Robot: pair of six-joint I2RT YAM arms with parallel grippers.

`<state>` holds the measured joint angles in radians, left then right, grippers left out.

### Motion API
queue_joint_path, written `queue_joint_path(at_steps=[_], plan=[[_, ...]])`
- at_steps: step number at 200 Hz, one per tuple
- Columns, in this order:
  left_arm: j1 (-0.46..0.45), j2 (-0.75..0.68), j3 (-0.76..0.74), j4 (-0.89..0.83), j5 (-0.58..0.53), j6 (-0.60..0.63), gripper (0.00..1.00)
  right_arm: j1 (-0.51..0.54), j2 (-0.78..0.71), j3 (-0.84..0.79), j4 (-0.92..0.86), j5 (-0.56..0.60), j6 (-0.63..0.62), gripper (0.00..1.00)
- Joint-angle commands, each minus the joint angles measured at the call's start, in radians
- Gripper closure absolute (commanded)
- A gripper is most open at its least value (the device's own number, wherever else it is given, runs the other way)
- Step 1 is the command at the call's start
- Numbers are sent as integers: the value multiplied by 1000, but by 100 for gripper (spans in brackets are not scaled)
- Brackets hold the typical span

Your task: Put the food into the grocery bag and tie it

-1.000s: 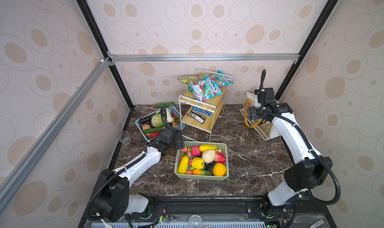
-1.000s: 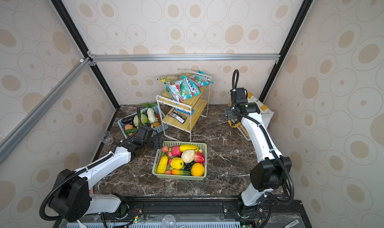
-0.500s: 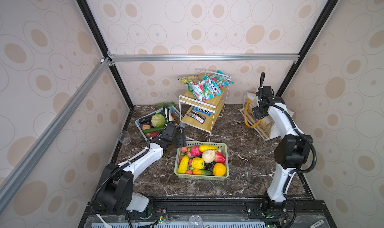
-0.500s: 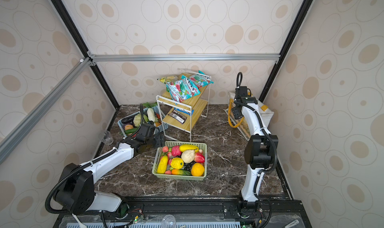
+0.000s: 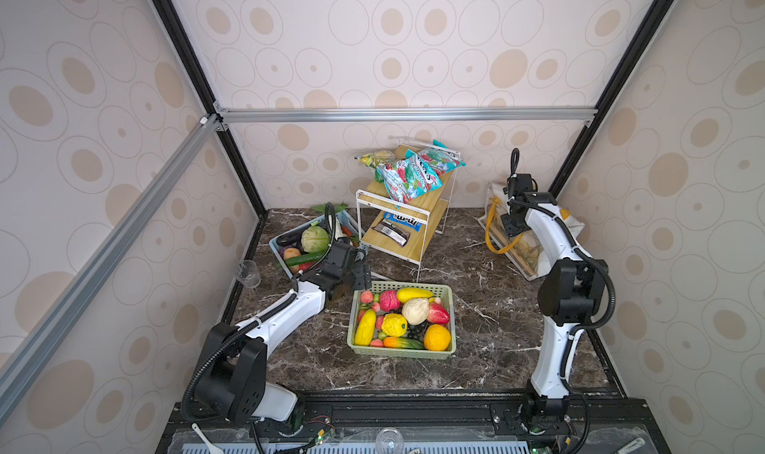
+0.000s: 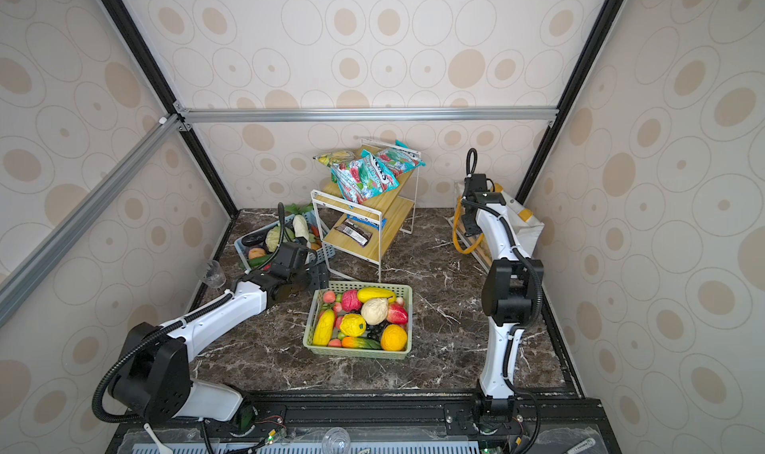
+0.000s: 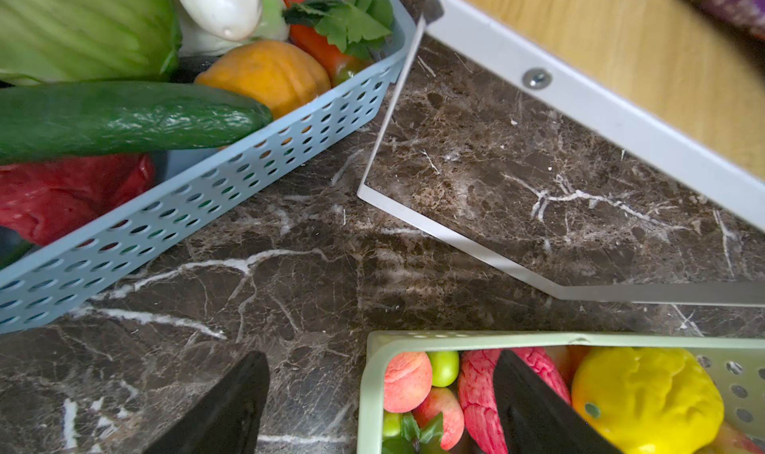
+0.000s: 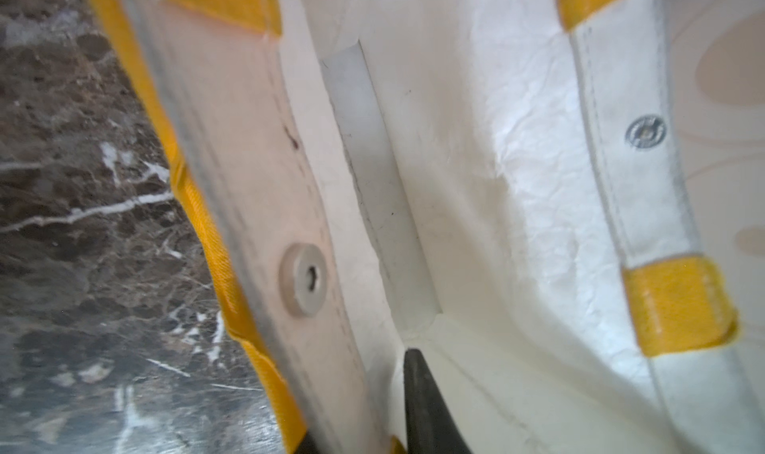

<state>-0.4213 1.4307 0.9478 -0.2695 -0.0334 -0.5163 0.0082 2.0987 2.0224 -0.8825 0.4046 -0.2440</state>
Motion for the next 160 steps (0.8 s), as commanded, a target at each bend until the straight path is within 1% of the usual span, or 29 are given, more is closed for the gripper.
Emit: queue_joint_path(at_steps=[1, 22, 53, 85, 120, 141, 160], plan=[[9, -6, 34, 6, 1, 18, 15, 11, -66, 10, -95, -50, 30, 88], [9, -17, 31, 8, 8, 13, 15, 34, -119, -40, -119, -86, 63, 91], [9, -30, 24, 11, 26, 5, 16, 77, -183, -116, -170, -90, 123, 93], [9, -38, 21, 7, 26, 4, 16, 134, -252, -201, -242, -77, 213, 91], [9, -36, 16, 7, 29, 5, 16, 195, -316, -291, -314, -32, 299, 91], [9, -39, 6, 12, 27, 7, 16, 200, -353, -347, -358, -14, 378, 91], [9, -41, -2, 14, 24, 10, 16, 206, -396, -390, -390, -45, 463, 91]])
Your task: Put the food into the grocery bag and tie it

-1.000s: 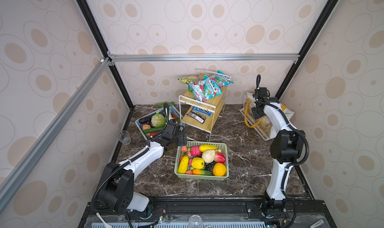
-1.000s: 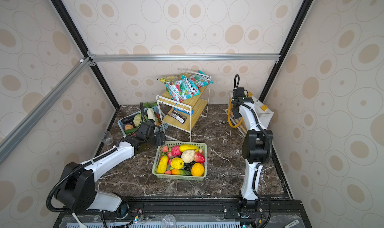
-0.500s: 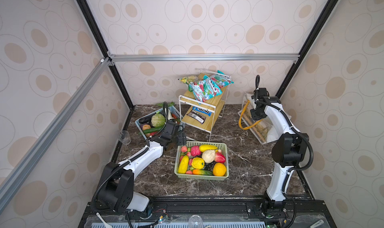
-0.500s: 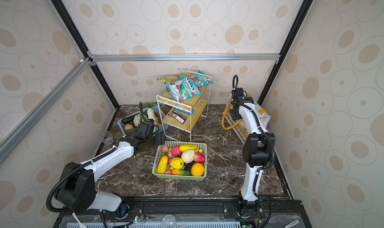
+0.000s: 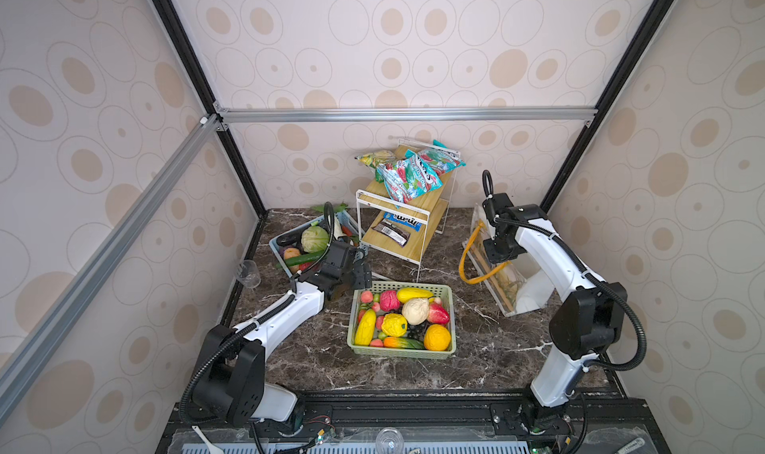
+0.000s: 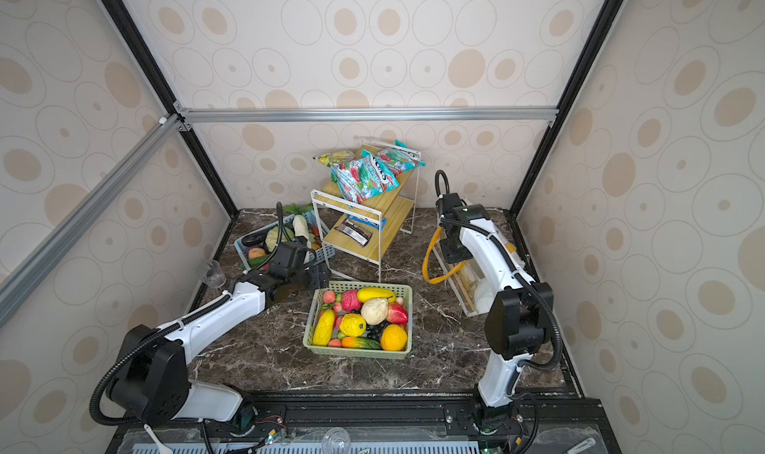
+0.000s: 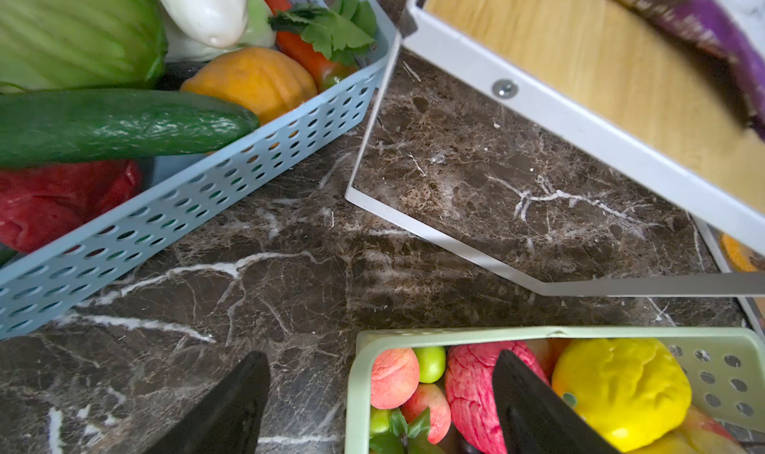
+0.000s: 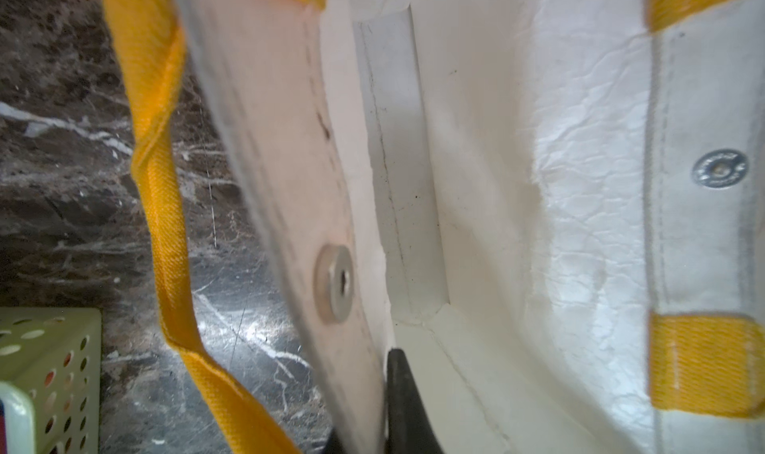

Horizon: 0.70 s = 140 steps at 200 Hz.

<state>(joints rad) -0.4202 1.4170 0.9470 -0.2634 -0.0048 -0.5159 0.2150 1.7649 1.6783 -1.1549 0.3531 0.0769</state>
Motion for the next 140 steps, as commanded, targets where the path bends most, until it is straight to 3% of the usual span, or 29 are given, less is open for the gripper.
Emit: queue_joint_path(at_steps=[1, 66, 140], plan=[[8, -28, -2, 8, -4, 10, 16, 0, -65, -48, -120, 4, 146, 91], [9, -16, -16, 37, 11, 4, 16, 18, -208, -182, -88, -225, 309, 89], [6, -45, -54, 36, 5, -11, 16, 18, -219, -212, 38, -371, 347, 85]])
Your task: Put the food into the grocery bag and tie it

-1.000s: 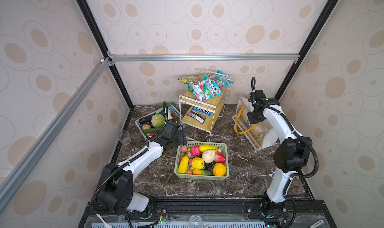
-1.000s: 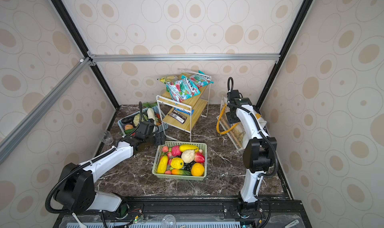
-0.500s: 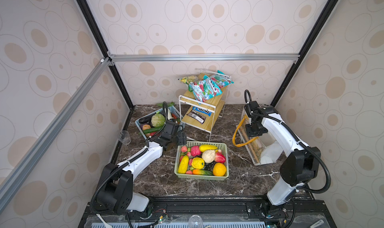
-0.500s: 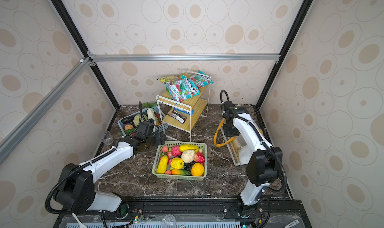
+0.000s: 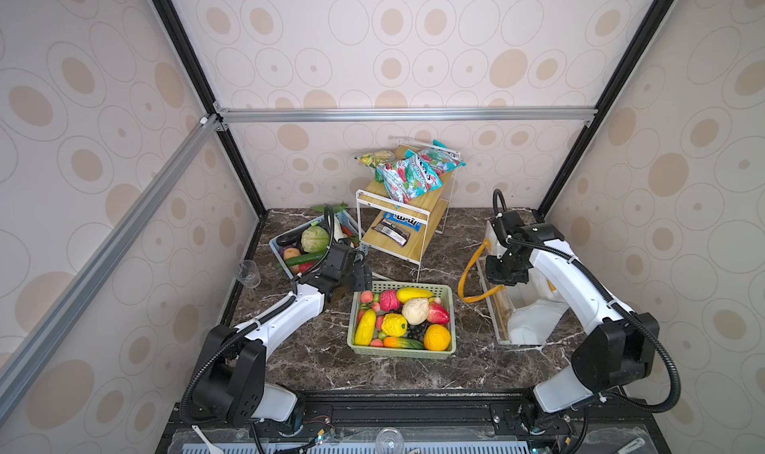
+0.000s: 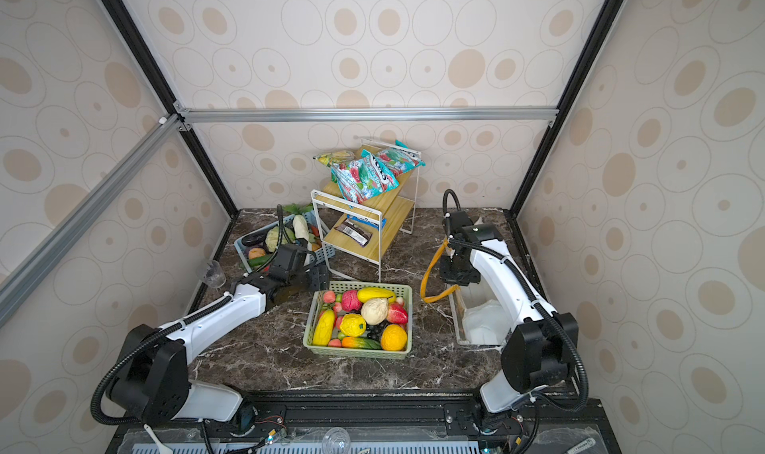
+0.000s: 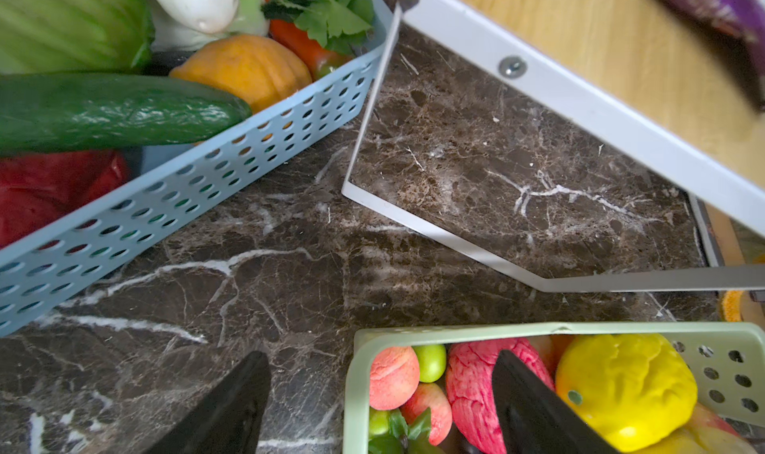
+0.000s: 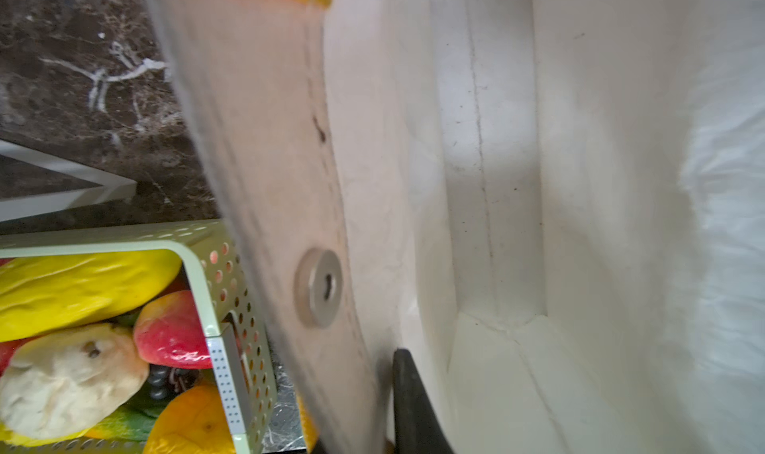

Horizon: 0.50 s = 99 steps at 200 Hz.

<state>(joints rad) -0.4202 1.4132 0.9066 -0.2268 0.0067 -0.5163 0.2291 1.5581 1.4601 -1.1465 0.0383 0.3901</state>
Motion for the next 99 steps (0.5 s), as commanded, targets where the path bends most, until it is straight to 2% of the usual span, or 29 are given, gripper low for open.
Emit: queue_joint_path(at_steps=[1, 35, 53, 80, 99], plan=[[6, -42, -14, 0, -7, -11, 16, 4, -14, 7, 30, -57, 34, 85], [6, -56, -30, 1, -7, -19, 16, 4, -7, 19, 34, -60, 24, 79], [6, -59, -35, 1, -9, -24, 16, 4, -7, 30, 10, -58, -2, 71], [6, -57, -38, -6, -9, -23, 16, 4, -46, 66, -43, 24, -21, 56], [6, -56, -38, -5, -10, -25, 16, 4, -93, 83, -58, 29, -31, 50]])
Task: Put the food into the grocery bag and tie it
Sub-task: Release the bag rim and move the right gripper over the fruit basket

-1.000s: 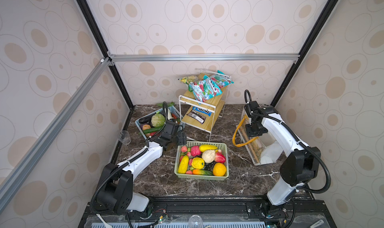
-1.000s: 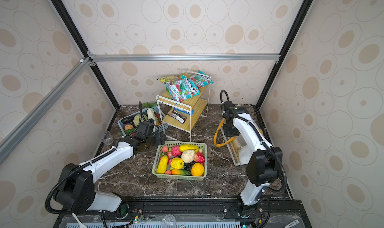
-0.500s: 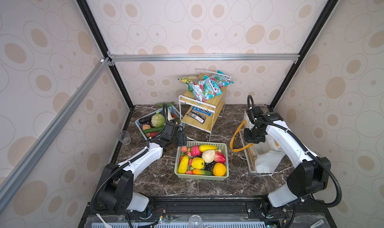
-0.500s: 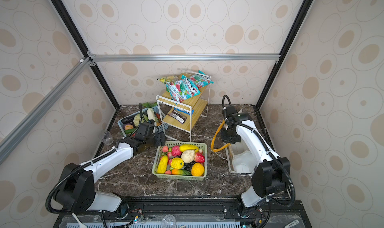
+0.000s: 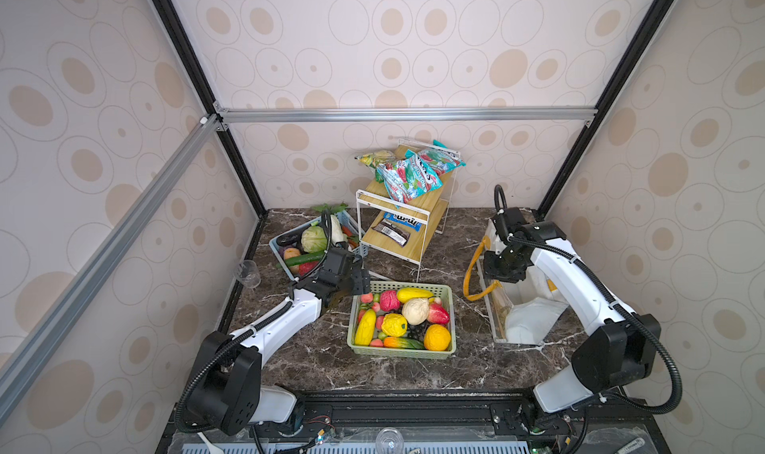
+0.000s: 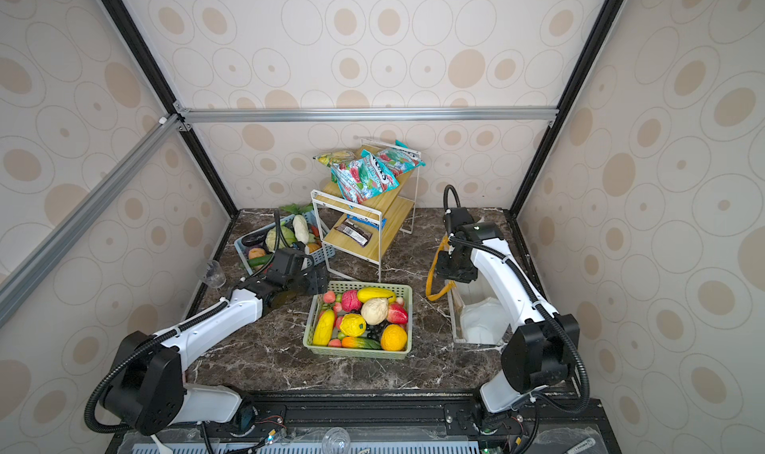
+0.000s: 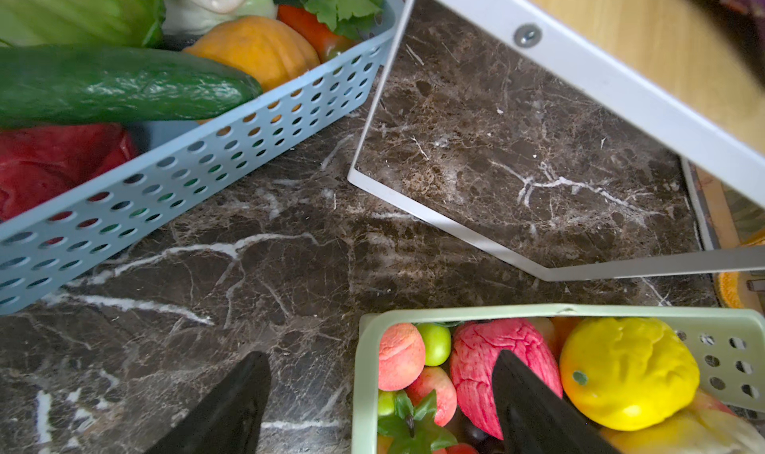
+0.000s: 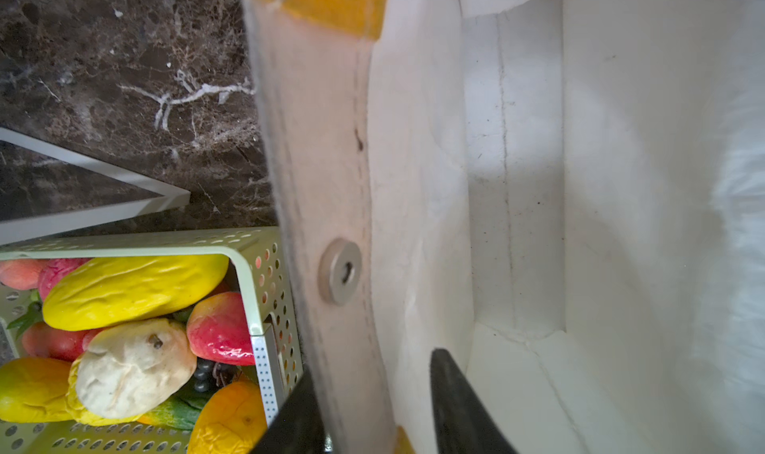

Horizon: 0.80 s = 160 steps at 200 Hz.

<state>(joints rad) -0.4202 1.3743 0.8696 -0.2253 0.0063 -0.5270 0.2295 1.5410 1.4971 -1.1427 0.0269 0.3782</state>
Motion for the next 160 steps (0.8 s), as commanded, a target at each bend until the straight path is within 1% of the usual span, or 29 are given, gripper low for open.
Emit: queue_joint_path(at_steps=[1, 34, 49, 59, 63, 85, 107, 125, 140, 160], plan=[[6, -17, -1, -7, -9, -14, 16, 5, -78, 46, -63, 40, -19, 50], [6, -20, 3, -14, -24, -25, 15, 9, -157, 63, -75, 41, -26, 40], [6, -20, 8, -22, -35, -25, 14, 31, -198, 62, -70, 39, -34, 26], [6, -22, 9, -28, -40, -24, 14, 45, -222, 59, -61, 36, -35, 24], [6, -22, 9, -30, -41, -24, 14, 79, -230, 56, -55, 35, -31, 24], [7, -26, 8, -40, -51, -19, 14, 165, -266, 27, -22, 31, 0, 24], [6, -31, 11, -49, -64, -20, 14, 290, -287, -14, 25, 56, 43, 24], [7, -36, 12, -53, -71, -21, 14, 392, -282, -53, 80, 64, 92, 23], [6, -38, 13, -53, -71, -24, 14, 484, -263, -81, 133, 101, 128, 22], [6, -42, 13, -54, -72, -27, 14, 570, -227, -104, 181, 139, 156, 20]])
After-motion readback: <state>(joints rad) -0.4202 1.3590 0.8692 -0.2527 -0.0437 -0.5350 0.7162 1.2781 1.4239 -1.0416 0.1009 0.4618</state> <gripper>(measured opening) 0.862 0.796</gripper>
